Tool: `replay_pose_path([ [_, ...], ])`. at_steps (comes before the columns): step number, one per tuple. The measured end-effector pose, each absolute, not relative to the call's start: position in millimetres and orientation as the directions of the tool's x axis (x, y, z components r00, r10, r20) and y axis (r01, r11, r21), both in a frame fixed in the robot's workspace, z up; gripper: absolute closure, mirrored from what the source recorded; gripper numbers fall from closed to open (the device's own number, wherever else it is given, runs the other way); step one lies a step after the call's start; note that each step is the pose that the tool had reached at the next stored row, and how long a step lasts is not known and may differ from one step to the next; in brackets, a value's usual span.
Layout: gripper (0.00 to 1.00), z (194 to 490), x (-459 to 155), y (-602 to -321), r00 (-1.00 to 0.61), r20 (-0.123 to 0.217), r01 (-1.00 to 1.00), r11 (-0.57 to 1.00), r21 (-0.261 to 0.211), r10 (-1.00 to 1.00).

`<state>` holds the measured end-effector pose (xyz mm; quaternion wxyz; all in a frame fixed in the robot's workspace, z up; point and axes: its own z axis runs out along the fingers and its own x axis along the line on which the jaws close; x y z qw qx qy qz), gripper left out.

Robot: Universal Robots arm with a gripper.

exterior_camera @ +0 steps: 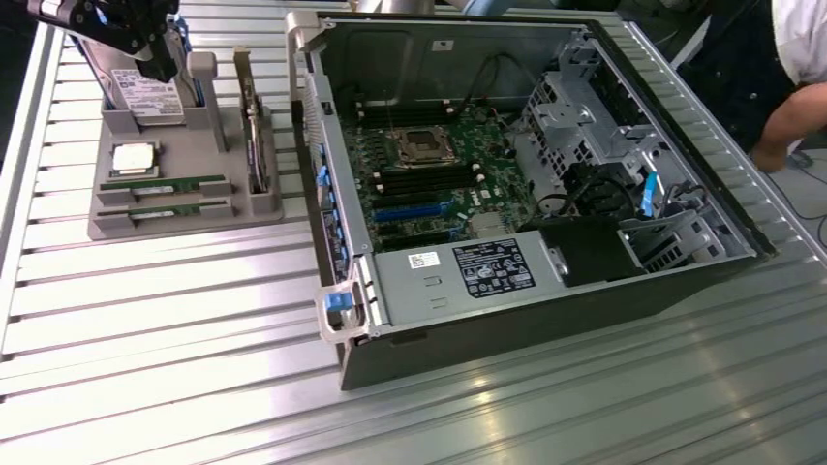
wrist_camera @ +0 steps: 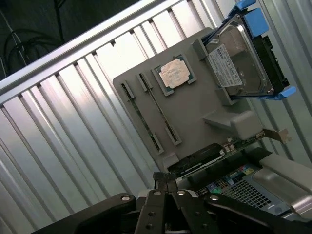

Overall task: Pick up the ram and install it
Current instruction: 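Pick up the ram and move it above insertion slot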

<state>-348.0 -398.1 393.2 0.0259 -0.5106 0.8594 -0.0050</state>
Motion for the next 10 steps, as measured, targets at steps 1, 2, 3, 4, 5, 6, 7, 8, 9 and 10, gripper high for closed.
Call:
replay_pose_path([
  [1, 0.90, 393.2, -348.0, -398.1, -0.470, -0.039, -0.881, 0.471, -0.035, -0.882],
  [2, 0.90, 393.2, -348.0, -398.1, -0.464, -0.039, -0.884, 0.466, -0.035, -0.885],
  [3, 0.90, 393.2, -348.0, -398.1, -0.451, -0.039, -0.891, 0.452, -0.035, -0.892],
  [4, 0.90, 393.2, -348.0, -398.1, -0.440, -0.039, -0.897, 0.441, -0.035, -0.897],
  [5, 0.90, 393.2, -348.0, -398.1, -0.431, -0.039, -0.901, 0.432, -0.035, -0.902],
  [6, 0.90, 393.1, -348.0, -398.1, -0.421, -0.039, -0.906, 0.423, -0.035, -0.906],
  [7, 0.90, 393.2, -348.0, -398.1, -0.416, -0.039, -0.908, 0.417, -0.035, -0.909],
  [8, 0.90, 393.2, -348.0, -398.1, -0.410, -0.039, -0.911, 0.411, -0.035, -0.911],
  [9, 0.90, 393.2, -348.0, -398.1, -0.404, -0.039, -0.913, 0.406, -0.035, -0.914],
  [10, 0.90, 393.2, -348.0, -398.1, -0.397, -0.039, -0.916, 0.399, -0.035, -0.917],
])
